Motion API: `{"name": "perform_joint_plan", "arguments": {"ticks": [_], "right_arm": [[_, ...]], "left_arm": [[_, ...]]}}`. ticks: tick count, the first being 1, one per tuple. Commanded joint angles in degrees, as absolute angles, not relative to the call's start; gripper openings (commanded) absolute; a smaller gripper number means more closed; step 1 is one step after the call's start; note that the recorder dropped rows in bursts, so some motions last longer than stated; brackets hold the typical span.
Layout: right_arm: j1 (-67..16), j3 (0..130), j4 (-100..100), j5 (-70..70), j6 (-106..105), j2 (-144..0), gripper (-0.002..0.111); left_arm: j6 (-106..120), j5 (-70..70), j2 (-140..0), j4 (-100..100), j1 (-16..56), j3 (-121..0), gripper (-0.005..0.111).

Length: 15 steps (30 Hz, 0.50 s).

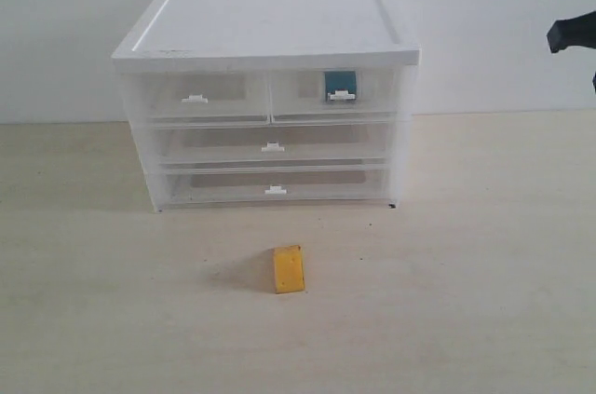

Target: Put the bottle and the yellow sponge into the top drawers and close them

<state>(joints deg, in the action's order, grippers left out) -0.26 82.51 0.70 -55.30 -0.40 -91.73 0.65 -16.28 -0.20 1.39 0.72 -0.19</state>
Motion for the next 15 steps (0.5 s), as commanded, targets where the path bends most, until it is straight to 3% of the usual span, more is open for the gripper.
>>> {"name": "perform_joint_plan", "arguments": {"ticks": [1, 15], "right_arm": [[0.1, 77.0, 0.8, -46.8, -0.6, -86.0, 0.0], [0.1, 54.1, 1.2, -28.4, -3.6, -60.9, 0.0]], "left_arm": [[0.9, -16.3, 0.0, 1.4, 0.6, 0.0, 0.01], [0.9, -16.1, 0.0, 1.4, 0.6, 0.0, 0.01]]}}
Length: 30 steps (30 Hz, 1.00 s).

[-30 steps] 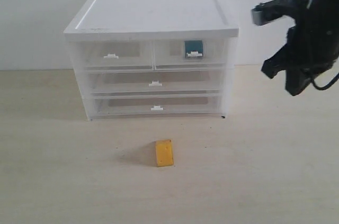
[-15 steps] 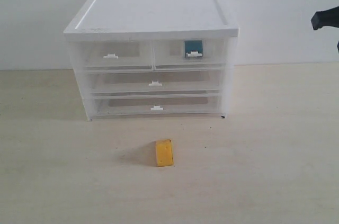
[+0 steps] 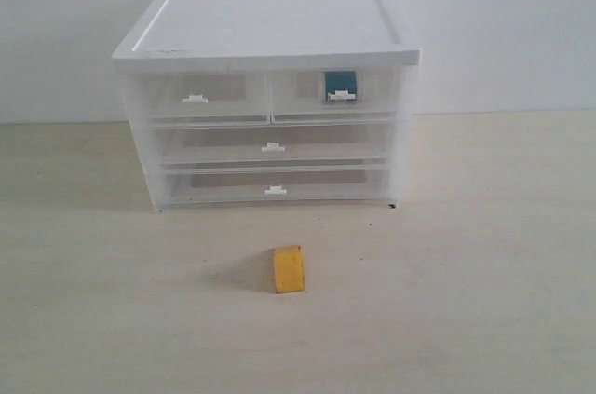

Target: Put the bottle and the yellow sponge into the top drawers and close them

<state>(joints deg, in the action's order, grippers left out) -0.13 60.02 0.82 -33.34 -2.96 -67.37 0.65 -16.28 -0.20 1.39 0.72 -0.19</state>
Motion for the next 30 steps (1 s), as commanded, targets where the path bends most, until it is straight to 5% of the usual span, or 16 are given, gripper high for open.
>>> {"name": "perform_joint_plan", "arguments": {"ticks": [1, 12, 30], "right_arm": [[0.1, 52.3, 1.0, -26.9, -3.6, -59.4, 0.0], [0.0, 30.8, 0.6, -14.0, -3.6, -33.4, 0.0], [0.0, 27.3, 0.5, -22.0, -6.0, -20.9, 0.0]], "left_arm": [[0.9, -16.1, 0.0, 1.4, 0.6, 0.0, 0.01], [0.9, -16.1, 0.0, 1.4, 0.6, 0.0, 0.01], [0.9, -16.0, 0.0, 1.4, 0.6, 0.0, 0.01]]}}
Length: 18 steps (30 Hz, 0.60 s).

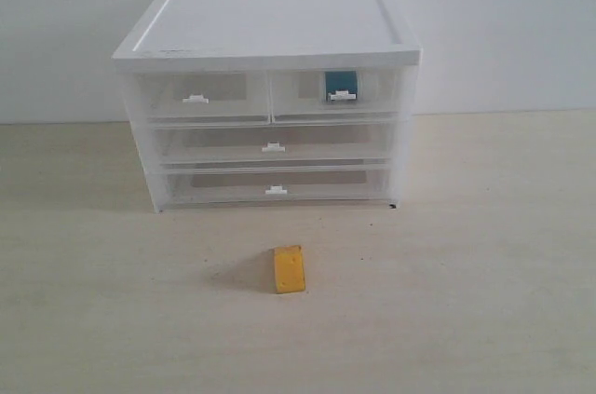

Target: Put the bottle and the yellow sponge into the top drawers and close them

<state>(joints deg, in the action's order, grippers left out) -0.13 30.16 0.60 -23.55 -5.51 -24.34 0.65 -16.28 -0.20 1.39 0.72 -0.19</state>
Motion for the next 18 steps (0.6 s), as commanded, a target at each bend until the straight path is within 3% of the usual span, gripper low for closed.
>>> {"name": "perform_joint_plan", "arguments": {"ticks": [1, 18], "right_arm": [[0.0, 26.1, 0.5, -21.7, -6.0, -19.6, 0.0], [0.0, 18.5, 0.5, -23.6, -5.7, -5.9, 0.0]], "left_arm": [[0.9, -16.0, 0.0, 1.4, 0.6, 0.0, 0.01], [0.9, -16.1, 0.0, 1.4, 0.6, 0.0, 0.01]]}}
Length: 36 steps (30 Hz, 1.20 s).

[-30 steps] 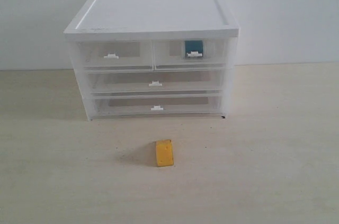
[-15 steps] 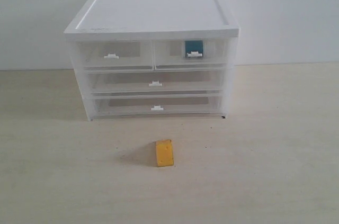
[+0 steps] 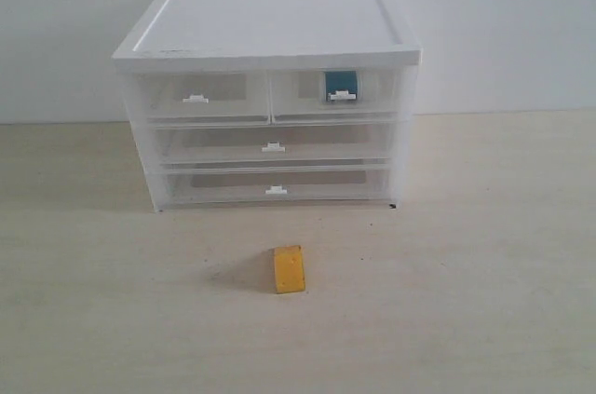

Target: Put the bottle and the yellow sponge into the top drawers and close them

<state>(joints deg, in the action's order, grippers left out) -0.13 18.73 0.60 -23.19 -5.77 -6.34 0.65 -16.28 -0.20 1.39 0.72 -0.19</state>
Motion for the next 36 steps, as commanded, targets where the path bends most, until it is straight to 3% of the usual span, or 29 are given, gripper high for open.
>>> {"name": "perform_joint_plan", "arguments": {"ticks": [1, 36], "right_arm": [[0.0, 18.5, 0.4, -23.9, -4.9, -5.9, 0.0], [0.0, 0.0, 0.0, -18.3, 0.0, 0.0, 0.0]], "left_arm": [[0.9, -16.1, 0.0, 1.4, 0.6, 0.0, 0.01], [0.9, -16.1, 0.0, 1.4, 0.6, 0.0, 0.01]]}}
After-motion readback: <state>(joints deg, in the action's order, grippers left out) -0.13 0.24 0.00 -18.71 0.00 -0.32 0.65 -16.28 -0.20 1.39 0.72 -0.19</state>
